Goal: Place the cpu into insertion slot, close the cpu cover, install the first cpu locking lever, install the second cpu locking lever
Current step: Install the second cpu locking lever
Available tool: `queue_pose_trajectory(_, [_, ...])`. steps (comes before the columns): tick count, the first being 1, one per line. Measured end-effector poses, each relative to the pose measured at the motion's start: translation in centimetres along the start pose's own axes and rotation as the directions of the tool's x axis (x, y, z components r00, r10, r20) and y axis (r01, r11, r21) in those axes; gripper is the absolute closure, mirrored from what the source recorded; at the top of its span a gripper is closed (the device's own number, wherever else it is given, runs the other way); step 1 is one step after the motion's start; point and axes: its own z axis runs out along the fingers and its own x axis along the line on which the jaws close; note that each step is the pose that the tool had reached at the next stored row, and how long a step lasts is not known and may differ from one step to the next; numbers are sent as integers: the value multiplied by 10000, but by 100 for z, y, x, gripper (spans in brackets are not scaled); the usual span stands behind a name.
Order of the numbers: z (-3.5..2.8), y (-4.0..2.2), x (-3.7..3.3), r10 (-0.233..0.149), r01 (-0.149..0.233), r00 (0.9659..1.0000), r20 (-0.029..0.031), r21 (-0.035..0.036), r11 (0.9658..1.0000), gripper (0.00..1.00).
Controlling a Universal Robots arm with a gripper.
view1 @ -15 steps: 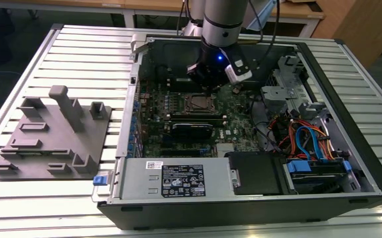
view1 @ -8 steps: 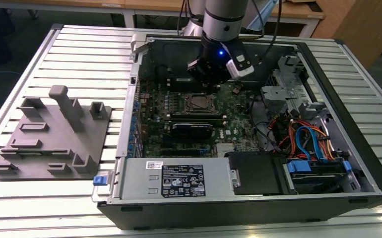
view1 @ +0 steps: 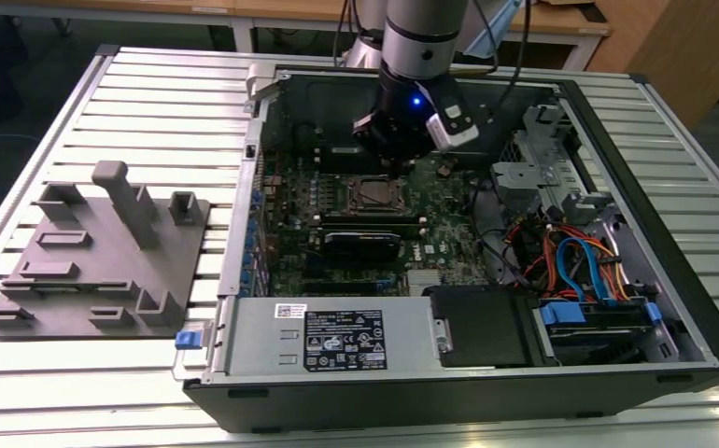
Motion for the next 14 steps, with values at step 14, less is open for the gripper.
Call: queue_pose_trajectory(14, [8, -109, 2, 0, 0, 10000, 1, -1, 10000, 90])
